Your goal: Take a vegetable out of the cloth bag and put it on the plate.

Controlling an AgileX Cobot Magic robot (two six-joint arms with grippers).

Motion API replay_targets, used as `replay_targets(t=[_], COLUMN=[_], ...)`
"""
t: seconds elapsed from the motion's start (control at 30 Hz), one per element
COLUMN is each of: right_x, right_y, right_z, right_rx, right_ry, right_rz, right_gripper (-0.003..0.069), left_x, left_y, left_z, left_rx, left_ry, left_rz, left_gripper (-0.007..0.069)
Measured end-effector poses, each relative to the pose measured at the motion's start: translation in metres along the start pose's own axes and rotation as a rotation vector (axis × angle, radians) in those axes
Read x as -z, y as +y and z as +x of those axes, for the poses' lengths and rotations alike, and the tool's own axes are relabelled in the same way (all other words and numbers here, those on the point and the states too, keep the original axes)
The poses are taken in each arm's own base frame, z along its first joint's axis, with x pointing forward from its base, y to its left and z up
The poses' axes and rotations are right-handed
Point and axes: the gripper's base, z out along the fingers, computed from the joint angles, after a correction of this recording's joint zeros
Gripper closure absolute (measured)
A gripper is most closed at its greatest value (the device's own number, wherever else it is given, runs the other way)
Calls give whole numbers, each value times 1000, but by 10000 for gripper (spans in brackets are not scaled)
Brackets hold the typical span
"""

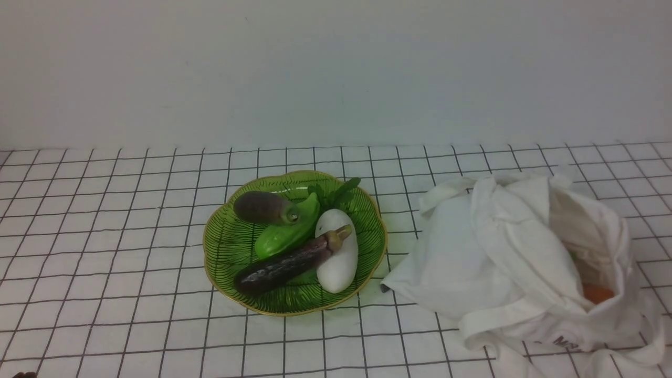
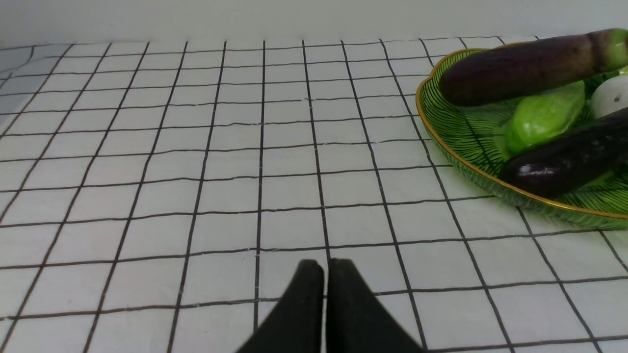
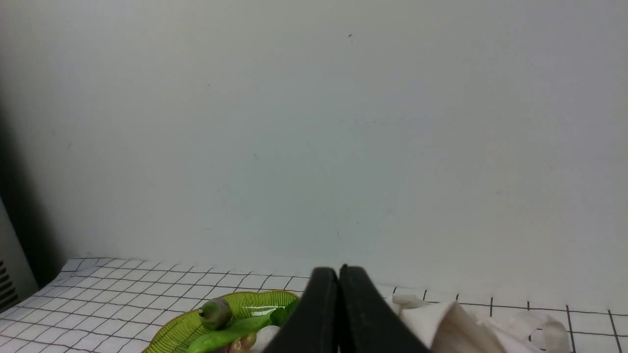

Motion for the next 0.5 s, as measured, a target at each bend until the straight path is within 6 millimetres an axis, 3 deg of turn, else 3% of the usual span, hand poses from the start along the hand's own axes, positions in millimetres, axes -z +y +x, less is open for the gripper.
replay_targets(t=[0.5], right_x=[-10], right_y=[20], right_z=[21], right_rx=[47], right_ry=[-28], right_rz=[-220], right_gripper=[673], left_x=[0], left_y=[0], left_z=[0], left_rx=[0], left_ry=[0], left_rz=[0], left_gripper=[632])
